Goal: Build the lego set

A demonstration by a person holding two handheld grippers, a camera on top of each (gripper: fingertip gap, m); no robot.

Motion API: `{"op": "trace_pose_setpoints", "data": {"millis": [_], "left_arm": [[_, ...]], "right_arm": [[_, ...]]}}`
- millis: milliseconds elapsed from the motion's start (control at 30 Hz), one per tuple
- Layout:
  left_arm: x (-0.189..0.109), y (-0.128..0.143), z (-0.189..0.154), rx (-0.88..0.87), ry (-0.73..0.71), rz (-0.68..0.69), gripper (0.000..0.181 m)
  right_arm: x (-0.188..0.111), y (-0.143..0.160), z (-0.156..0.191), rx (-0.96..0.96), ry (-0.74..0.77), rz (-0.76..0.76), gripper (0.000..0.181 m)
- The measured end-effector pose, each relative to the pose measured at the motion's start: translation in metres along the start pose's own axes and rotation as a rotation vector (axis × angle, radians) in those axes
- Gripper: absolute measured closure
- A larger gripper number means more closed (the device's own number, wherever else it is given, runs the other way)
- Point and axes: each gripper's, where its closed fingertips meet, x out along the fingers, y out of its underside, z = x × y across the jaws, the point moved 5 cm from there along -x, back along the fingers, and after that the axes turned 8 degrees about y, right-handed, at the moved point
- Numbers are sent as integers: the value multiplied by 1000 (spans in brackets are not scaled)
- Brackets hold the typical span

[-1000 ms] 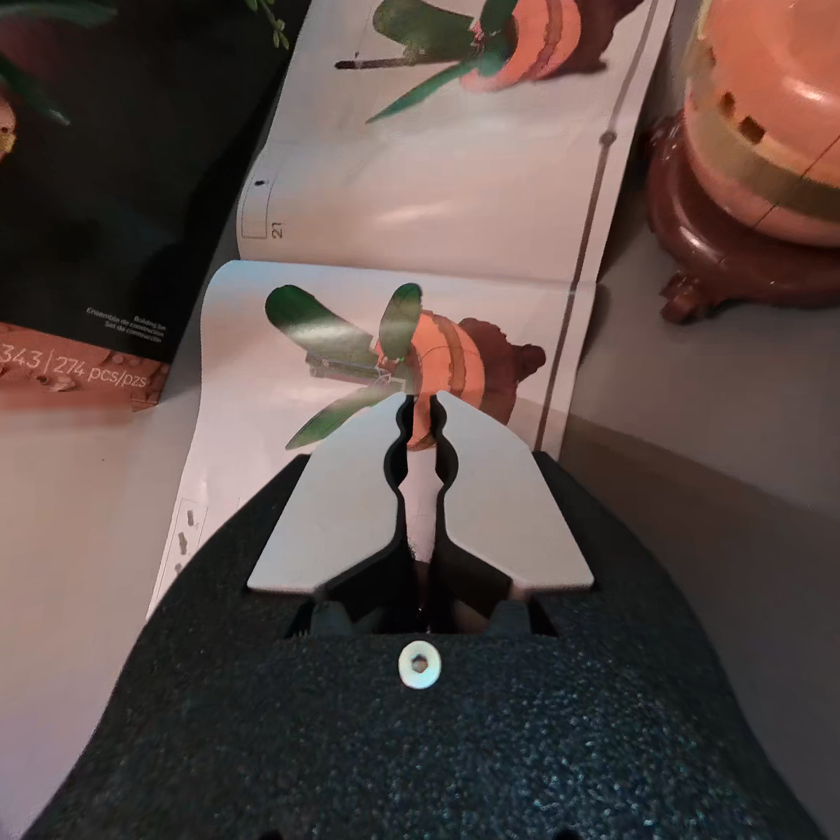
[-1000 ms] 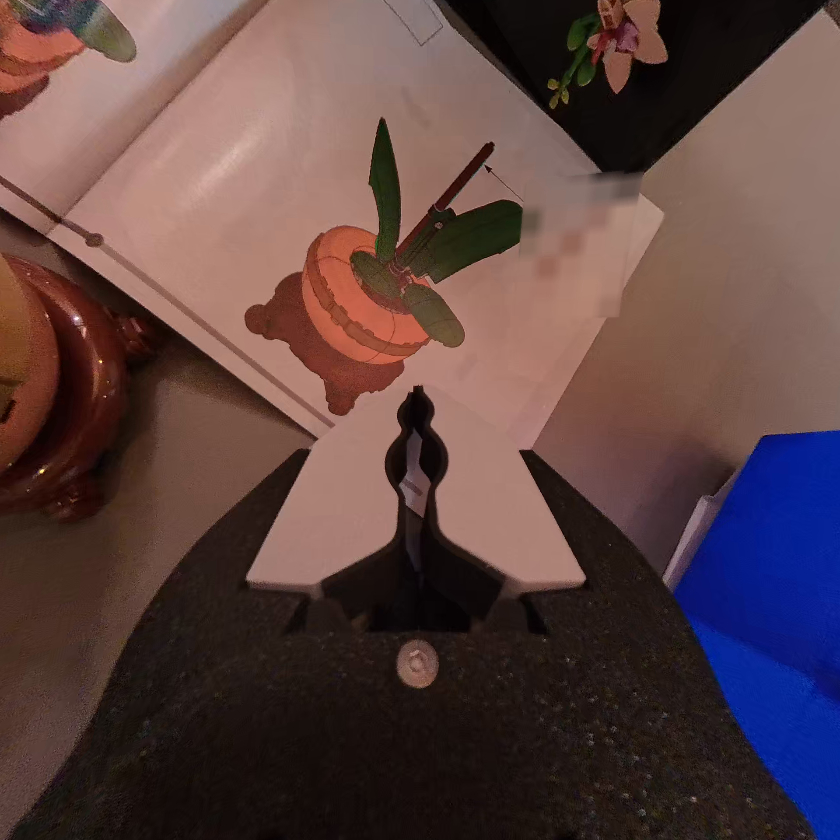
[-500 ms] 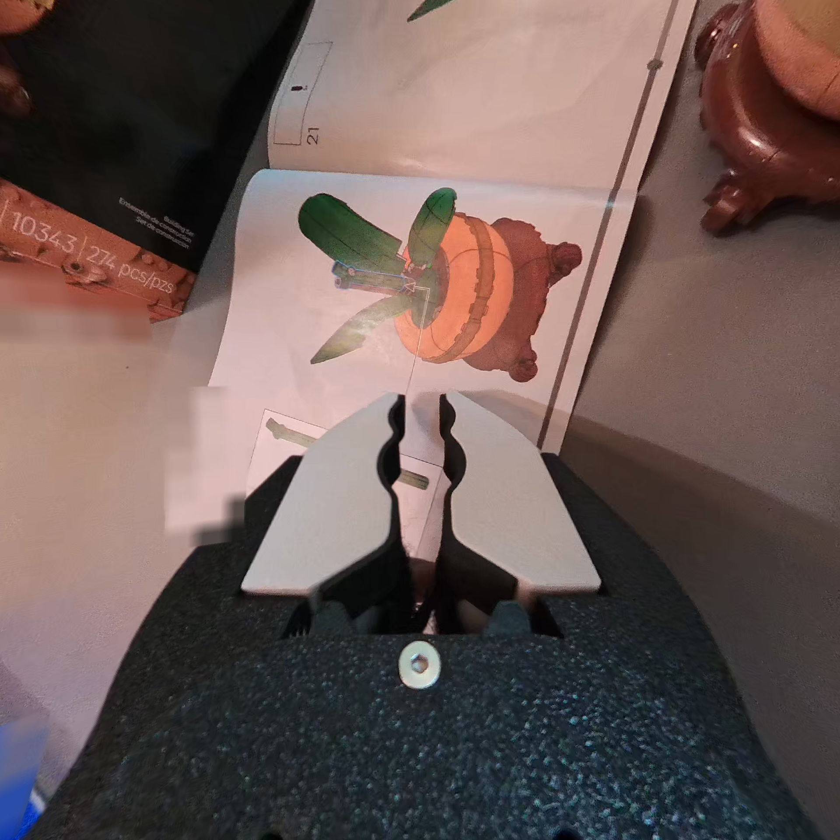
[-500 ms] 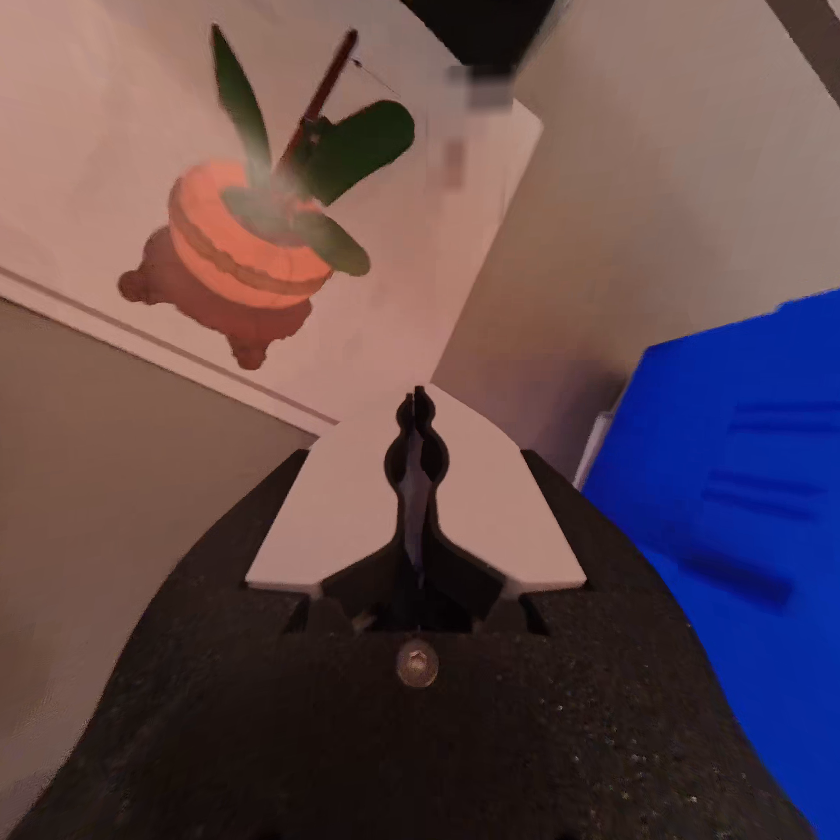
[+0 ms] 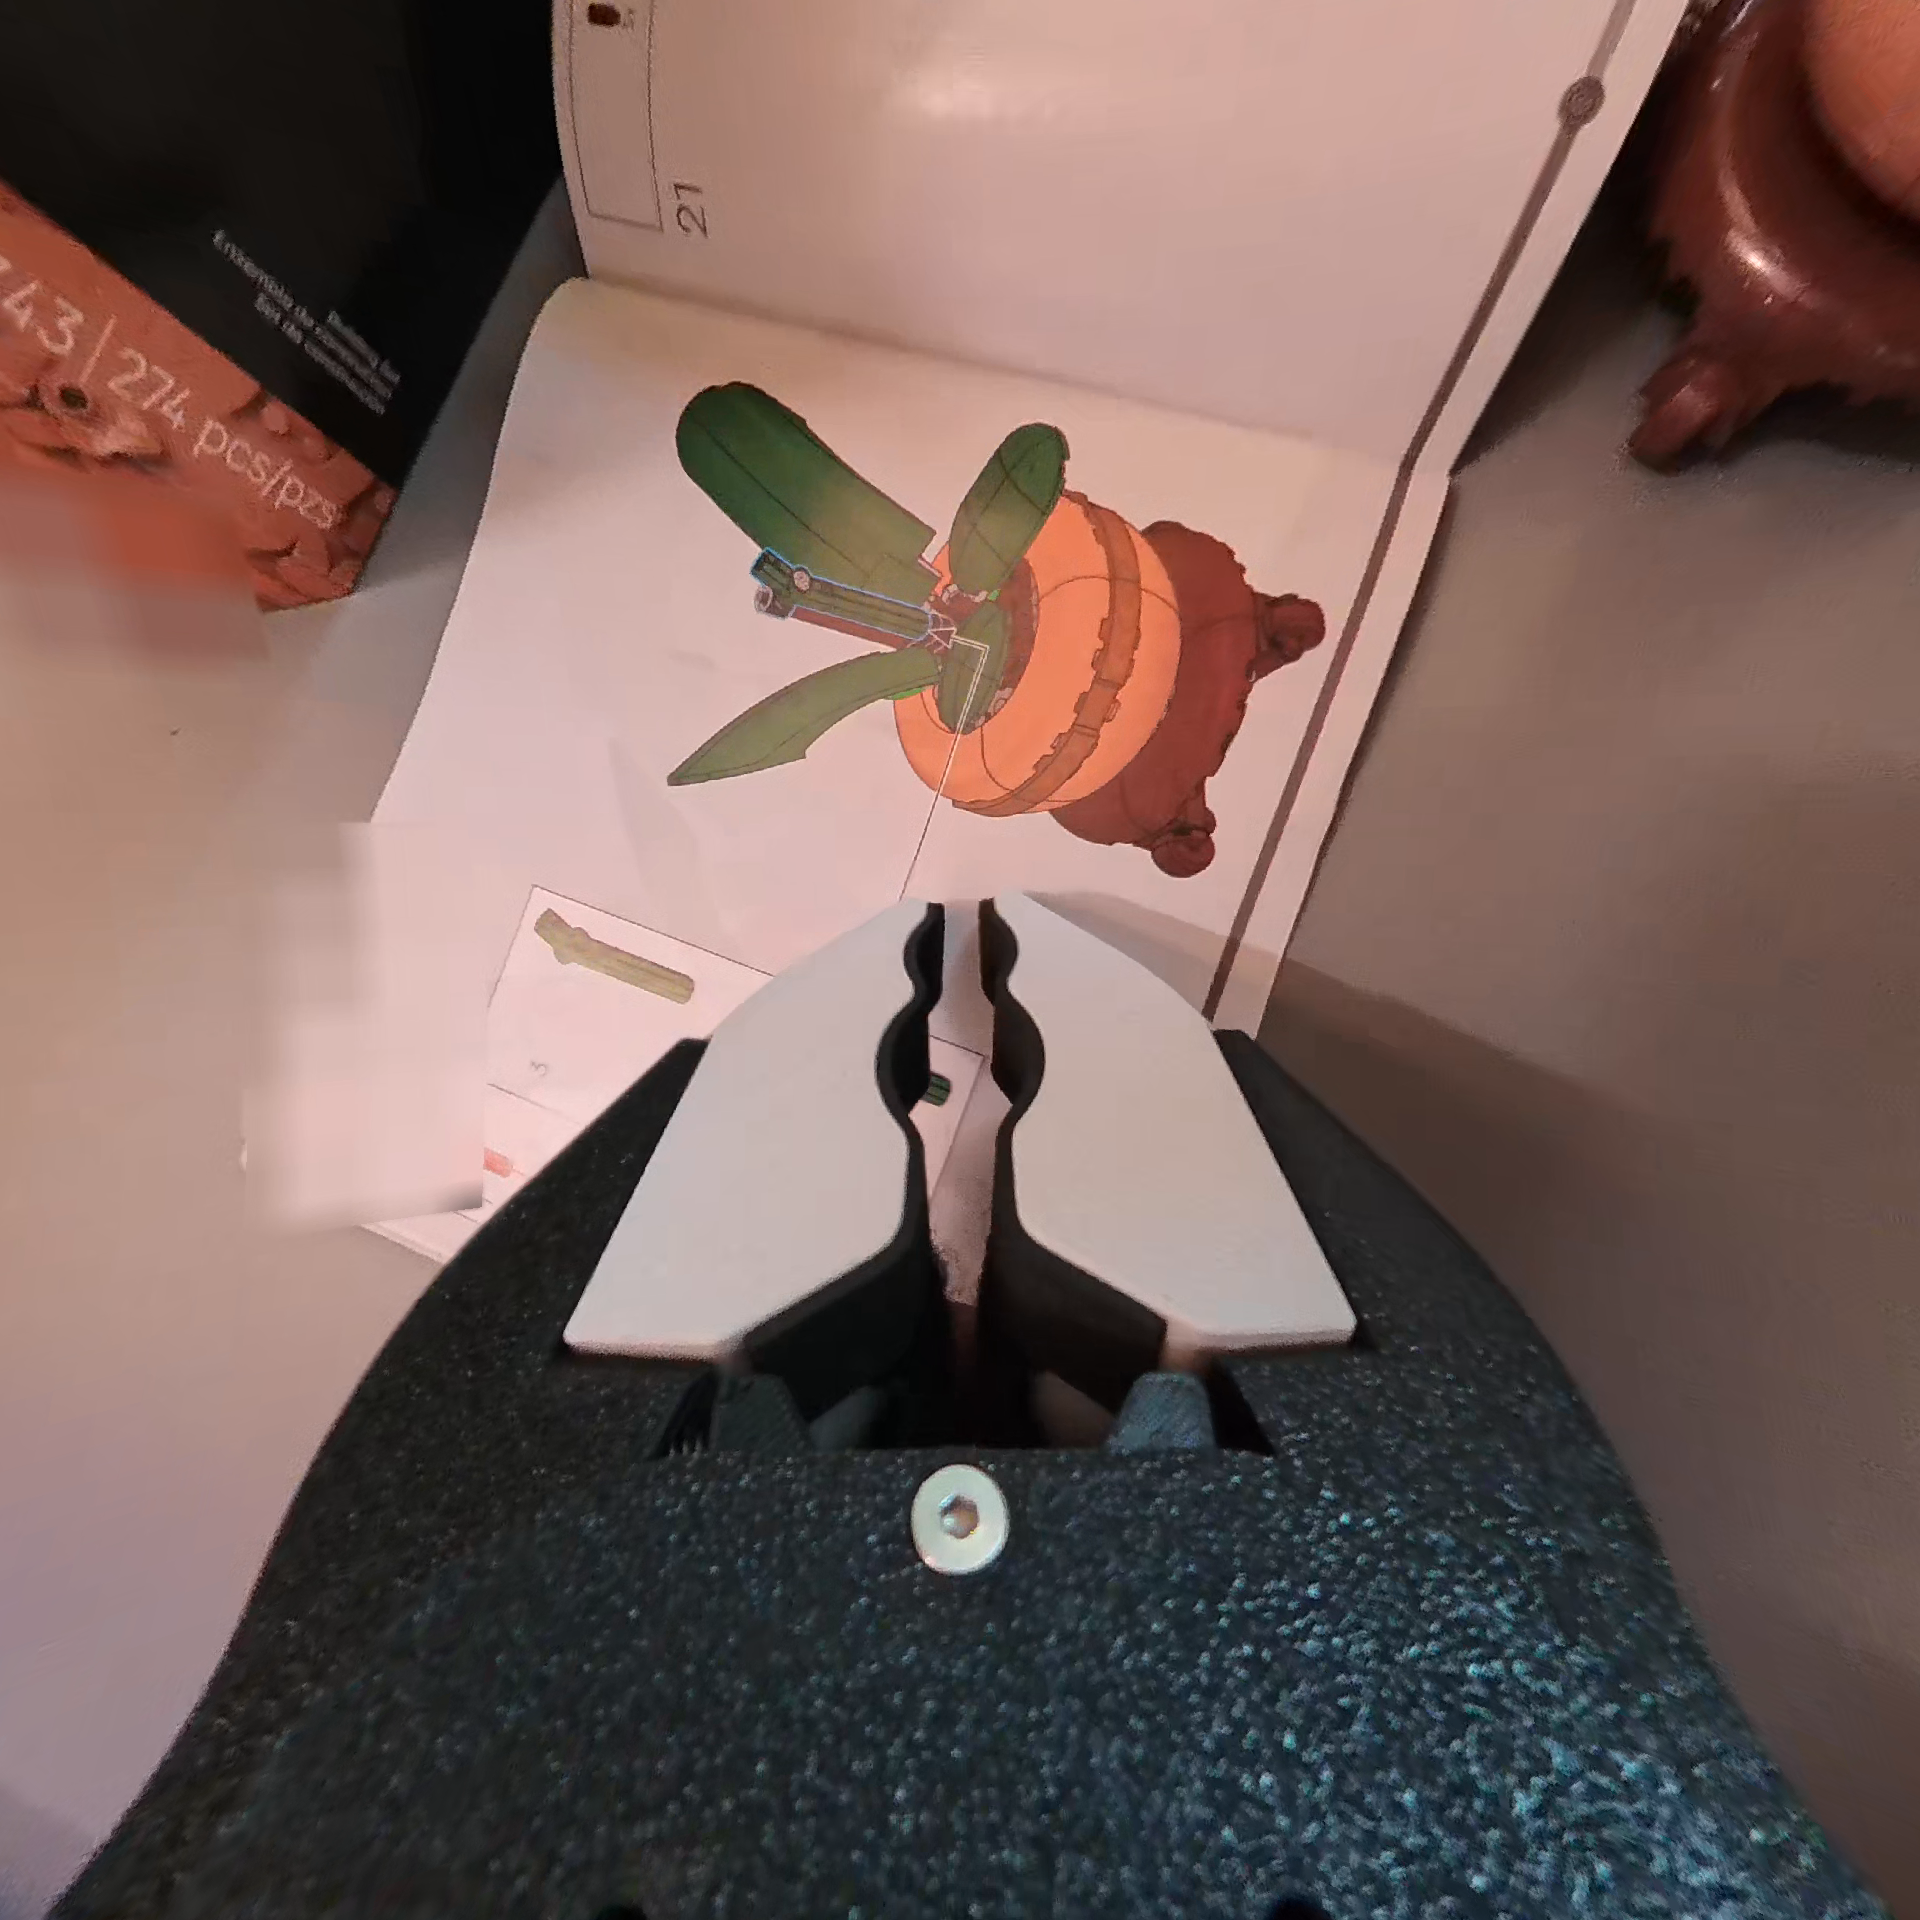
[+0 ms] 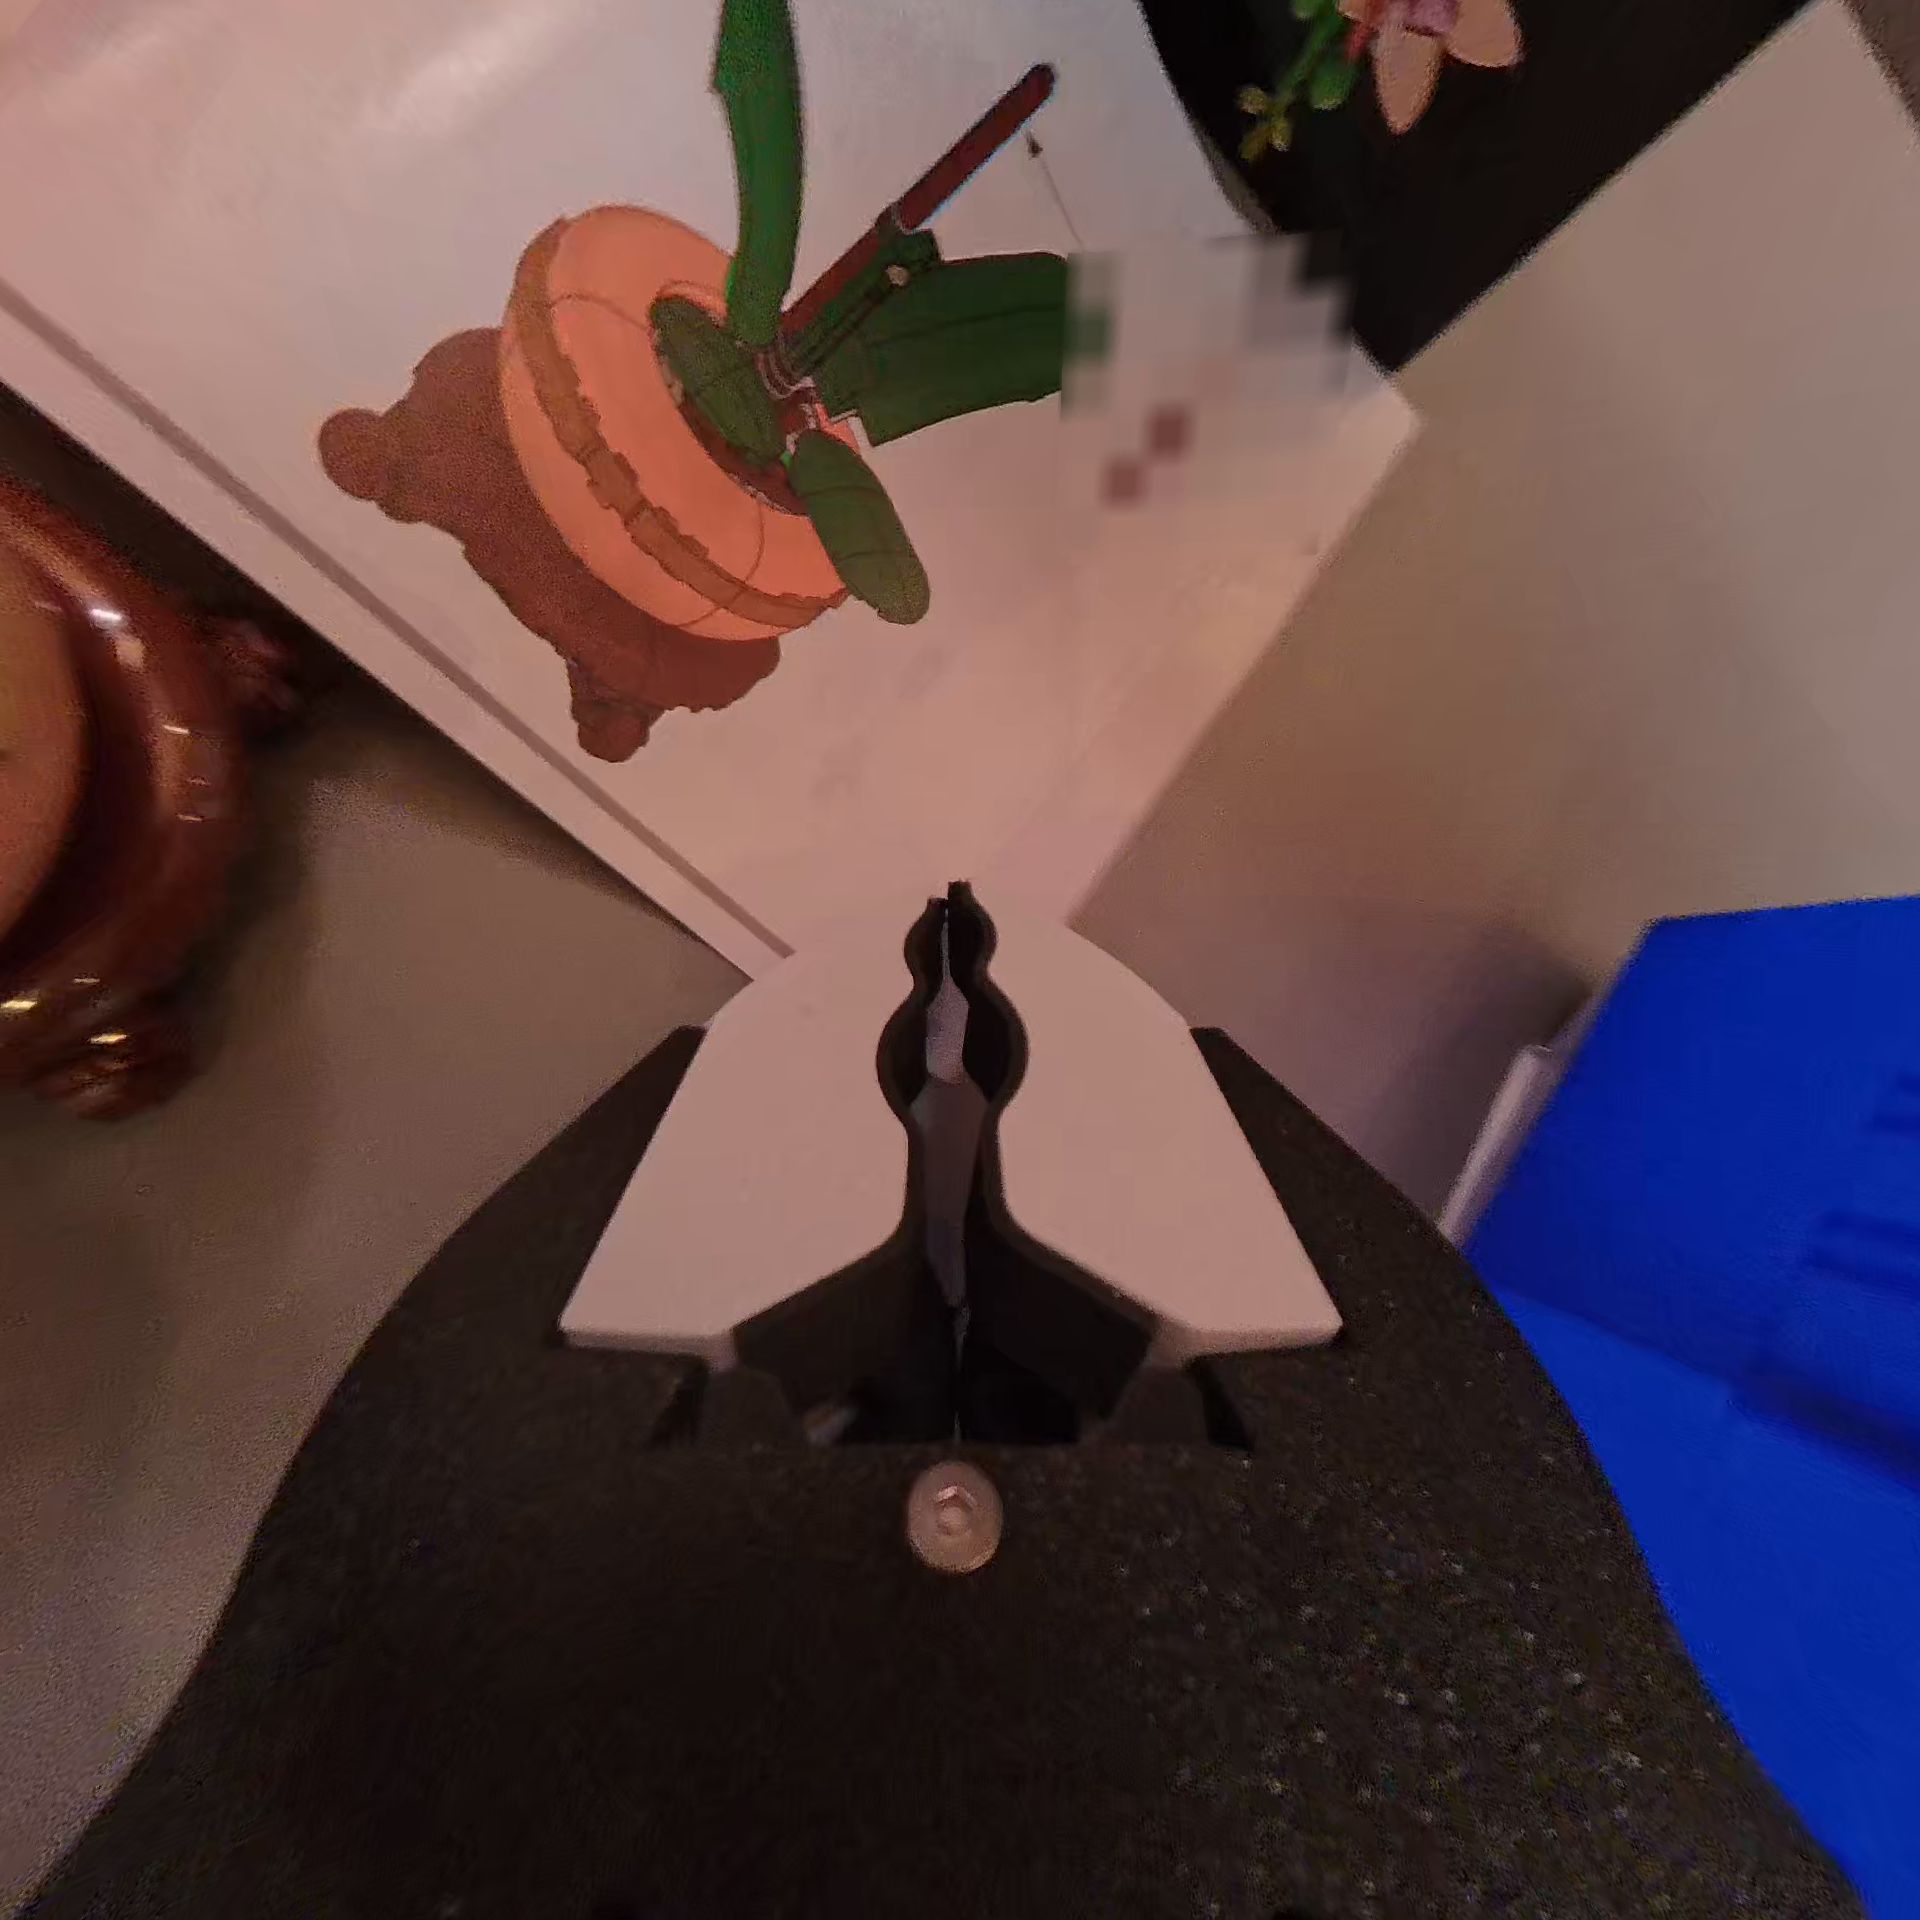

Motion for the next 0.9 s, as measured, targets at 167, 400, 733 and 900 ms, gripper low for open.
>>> {"op": "trace_pose_setpoints", "data": {"millis": [167, 400, 733, 900], "left_arm": [[-16, 19, 24, 85, -119, 115, 177], [-25, 10, 15, 150, -232, 117, 168], [9, -60, -30, 89, 56, -315, 166], [35, -54, -30, 33, 61, -174, 173]], "right_arm": [[1, 1, -8, 66, -36, -38, 179], [6, -14, 3, 113, -158, -165, 176], [19, -23, 9, 115, -266, -172, 176], [24, -23, 1, 105, -166, -235, 175]]}}
